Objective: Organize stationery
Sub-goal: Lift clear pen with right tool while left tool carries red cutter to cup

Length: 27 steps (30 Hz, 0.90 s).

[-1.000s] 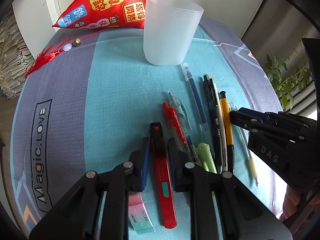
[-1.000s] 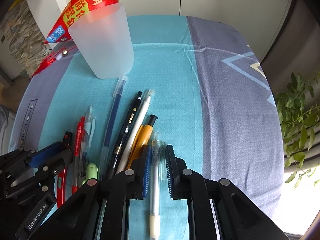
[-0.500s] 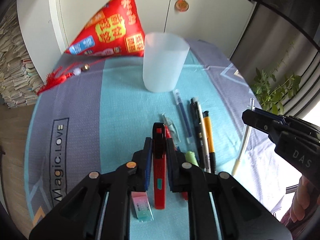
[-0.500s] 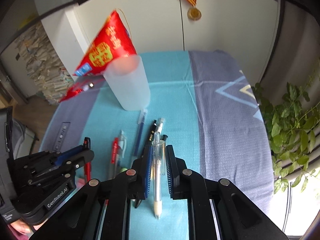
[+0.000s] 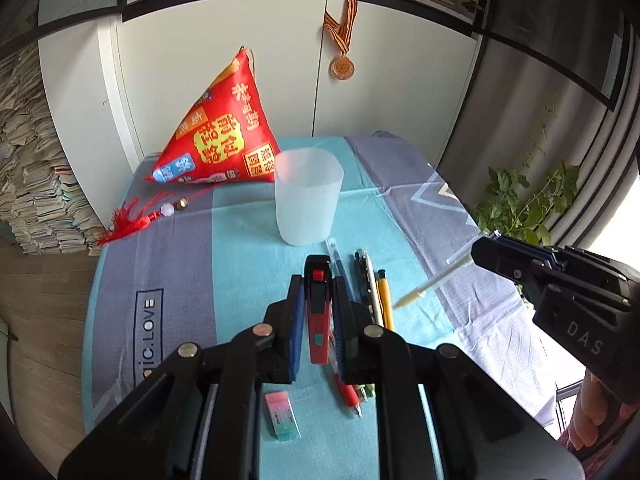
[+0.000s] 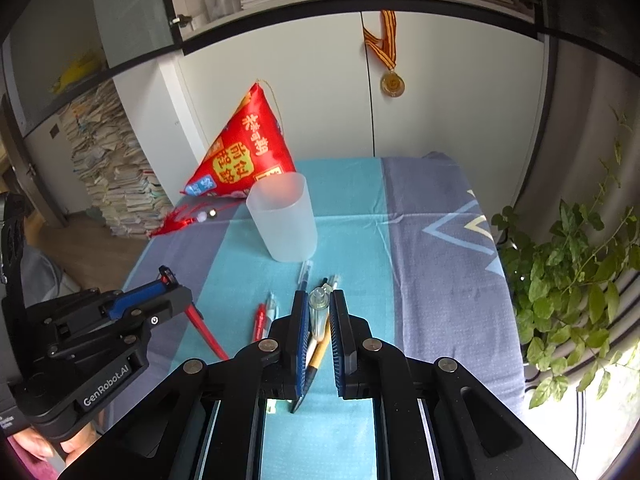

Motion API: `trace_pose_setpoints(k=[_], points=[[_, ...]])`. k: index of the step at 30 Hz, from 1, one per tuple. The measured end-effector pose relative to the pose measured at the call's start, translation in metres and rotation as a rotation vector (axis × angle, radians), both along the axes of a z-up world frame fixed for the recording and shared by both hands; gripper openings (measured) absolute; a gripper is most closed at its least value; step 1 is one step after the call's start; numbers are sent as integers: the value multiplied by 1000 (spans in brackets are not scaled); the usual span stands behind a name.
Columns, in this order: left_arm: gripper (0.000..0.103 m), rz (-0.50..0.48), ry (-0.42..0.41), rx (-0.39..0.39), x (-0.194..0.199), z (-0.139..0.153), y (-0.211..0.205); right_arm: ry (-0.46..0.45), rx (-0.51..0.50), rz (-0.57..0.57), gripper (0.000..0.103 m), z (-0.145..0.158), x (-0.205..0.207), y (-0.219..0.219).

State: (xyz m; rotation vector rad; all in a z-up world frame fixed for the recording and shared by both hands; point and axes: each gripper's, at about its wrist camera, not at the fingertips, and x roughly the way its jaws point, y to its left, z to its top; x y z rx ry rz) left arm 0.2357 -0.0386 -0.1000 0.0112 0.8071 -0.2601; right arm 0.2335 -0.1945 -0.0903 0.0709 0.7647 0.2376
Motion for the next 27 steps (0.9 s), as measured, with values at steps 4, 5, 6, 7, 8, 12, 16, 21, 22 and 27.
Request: trace_pose_setpoints(k=[4,5,6,7,8,12,16,21,22,27], points=[[12,7,-32,-1,8,14,1,-21,5,0,11,8,3,-1],[12,9,-41,0,10,18,1,-25,9,0,11,11,5,-1],[12,11,-47,0,13,21,2,-29,12,1,11,13,6,-1],[12,13,-56,-1,17,25,2,-33,15,2,11,15,8,0],[12,14,-61,-2,19,27,2,-38,16,3,11,18,11,0],[12,22,-91,-10,35,42,2,-65,17,11,11,31,20,4],[12,32,-133,-14,51,58,2,-96,24,20,11,46,32,9],[12,37,-164,-23,77,72,0,-124,28,18,11,60,47,14],[12,40,-166,-24,83,73,0,-126,27,17,11,62,51,15],[12,38,-163,-26,102,73,-2,-142,26,24,11,71,71,20]])
